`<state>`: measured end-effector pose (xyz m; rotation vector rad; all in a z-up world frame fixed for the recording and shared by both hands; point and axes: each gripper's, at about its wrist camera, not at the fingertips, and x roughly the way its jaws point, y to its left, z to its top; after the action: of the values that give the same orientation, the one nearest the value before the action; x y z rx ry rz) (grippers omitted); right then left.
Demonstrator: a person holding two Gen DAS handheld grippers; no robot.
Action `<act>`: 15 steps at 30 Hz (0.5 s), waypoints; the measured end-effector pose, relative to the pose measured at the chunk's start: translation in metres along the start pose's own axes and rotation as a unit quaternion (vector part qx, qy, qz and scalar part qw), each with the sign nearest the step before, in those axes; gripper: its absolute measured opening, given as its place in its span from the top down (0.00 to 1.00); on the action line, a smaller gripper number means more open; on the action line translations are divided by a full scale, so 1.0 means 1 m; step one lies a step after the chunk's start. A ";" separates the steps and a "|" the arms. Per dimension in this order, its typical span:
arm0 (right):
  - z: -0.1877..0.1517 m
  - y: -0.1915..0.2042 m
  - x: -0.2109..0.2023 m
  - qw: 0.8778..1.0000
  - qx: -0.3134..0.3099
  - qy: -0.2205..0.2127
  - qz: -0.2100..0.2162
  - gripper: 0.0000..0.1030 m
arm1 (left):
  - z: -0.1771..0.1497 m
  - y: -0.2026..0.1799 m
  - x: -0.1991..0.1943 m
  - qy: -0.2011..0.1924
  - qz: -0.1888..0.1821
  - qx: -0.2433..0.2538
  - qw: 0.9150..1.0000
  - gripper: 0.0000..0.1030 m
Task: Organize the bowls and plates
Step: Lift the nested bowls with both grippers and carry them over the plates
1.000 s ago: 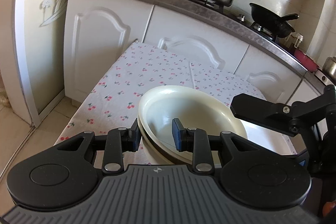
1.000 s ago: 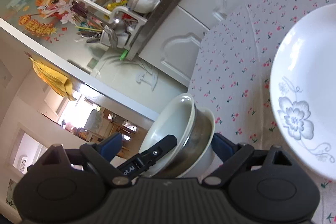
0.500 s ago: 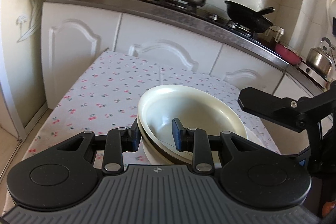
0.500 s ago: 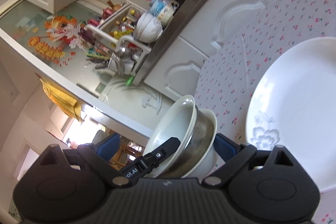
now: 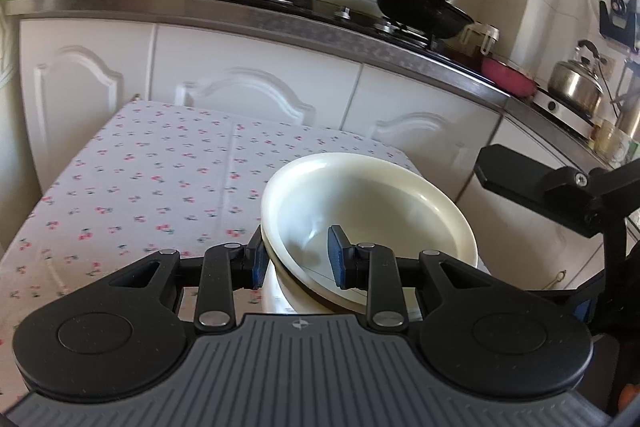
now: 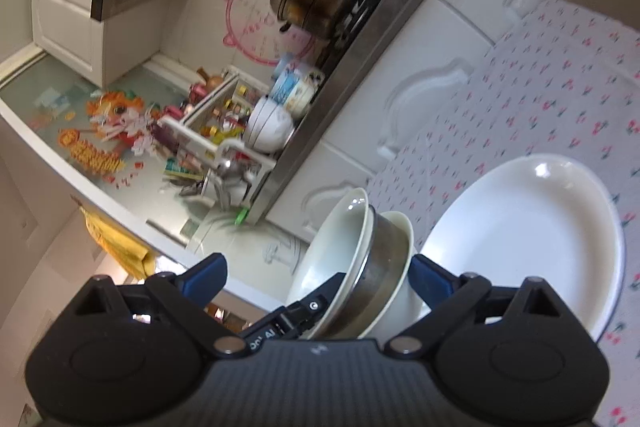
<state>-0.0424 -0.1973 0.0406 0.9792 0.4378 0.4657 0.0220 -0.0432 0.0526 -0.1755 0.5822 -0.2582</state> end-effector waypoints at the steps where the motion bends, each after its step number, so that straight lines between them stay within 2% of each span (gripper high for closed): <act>1: 0.002 -0.002 -0.002 1.000 0.001 -0.005 -0.001 0.05 | 0.000 -0.002 0.001 0.001 -0.003 0.003 1.000 0.68; 15: 0.014 -0.042 -0.019 0.998 0.032 -0.037 -0.029 0.04 | -0.002 -0.017 0.040 0.036 -0.014 0.025 0.999 0.68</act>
<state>-0.0426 -0.2373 0.0134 1.0400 0.4153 0.3631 0.0497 -0.0708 0.0343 -0.1266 0.6450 -0.3072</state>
